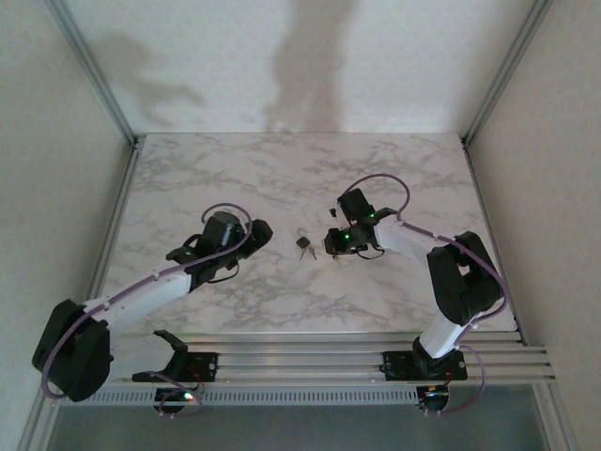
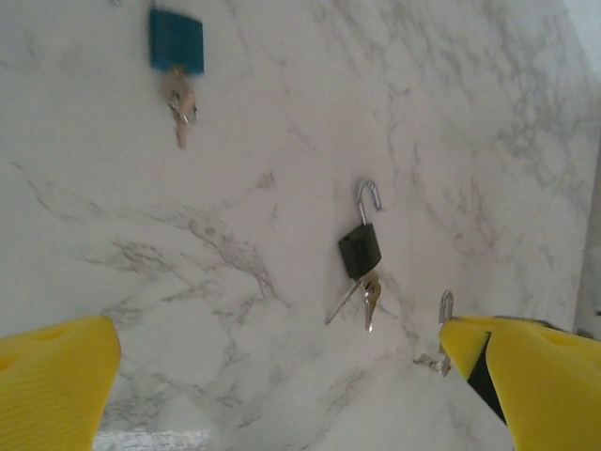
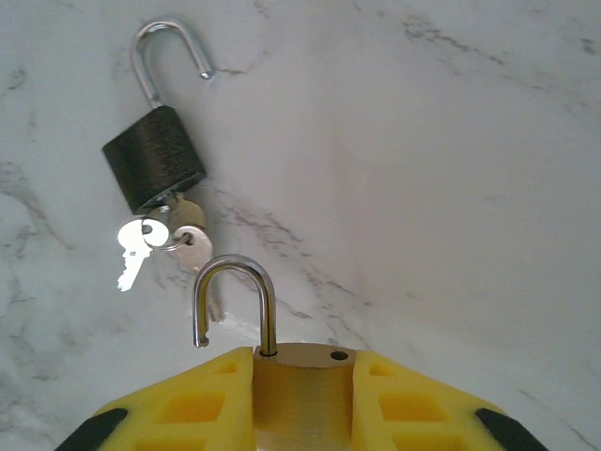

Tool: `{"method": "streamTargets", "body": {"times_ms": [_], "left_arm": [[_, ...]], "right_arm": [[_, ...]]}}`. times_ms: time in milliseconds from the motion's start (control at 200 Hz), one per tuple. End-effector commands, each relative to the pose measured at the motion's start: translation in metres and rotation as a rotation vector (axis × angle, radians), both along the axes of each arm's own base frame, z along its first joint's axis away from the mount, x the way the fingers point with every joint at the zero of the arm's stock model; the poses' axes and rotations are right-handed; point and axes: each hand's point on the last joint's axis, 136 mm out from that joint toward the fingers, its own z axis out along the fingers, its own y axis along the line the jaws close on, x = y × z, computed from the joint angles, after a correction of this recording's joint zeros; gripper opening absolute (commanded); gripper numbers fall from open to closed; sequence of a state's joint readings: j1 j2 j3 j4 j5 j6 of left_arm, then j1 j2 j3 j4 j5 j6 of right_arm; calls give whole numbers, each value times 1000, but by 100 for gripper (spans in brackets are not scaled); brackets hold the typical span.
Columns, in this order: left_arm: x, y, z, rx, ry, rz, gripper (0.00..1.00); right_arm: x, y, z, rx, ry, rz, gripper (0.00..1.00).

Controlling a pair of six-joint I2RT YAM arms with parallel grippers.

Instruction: Lock with the key

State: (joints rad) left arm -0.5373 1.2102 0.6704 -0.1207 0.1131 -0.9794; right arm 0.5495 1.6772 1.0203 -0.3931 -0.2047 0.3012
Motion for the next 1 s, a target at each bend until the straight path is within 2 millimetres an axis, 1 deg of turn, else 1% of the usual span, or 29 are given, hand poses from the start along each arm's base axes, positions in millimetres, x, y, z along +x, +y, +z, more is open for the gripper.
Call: {"method": "streamTargets", "body": {"times_ms": [0, 130, 335, 546, 811, 926, 991], "left_arm": [[11, -27, 14, -59, -32, -19, 100], [13, -51, 9, -67, -14, -58, 99], [19, -74, 5, -109, -5, -81, 98], [23, -89, -5, -154, 20, -89, 95], [25, -109, -14, -183, 39, -114, 89], [24, -118, -16, -193, 42, -128, 85], [23, -124, -16, -200, 44, -137, 81]], "right_arm": [[-5, 9, 11, 70, -9, 35, 24], [-9, 15, 14, 110, -3, 55, 24], [-13, 21, 15, 138, 9, 78, 24], [-16, 26, 16, 153, 11, 96, 24], [-20, 31, 19, 174, 14, 116, 24], [-21, 33, 19, 178, 14, 121, 23], [-21, 33, 19, 179, 18, 124, 23]]}}
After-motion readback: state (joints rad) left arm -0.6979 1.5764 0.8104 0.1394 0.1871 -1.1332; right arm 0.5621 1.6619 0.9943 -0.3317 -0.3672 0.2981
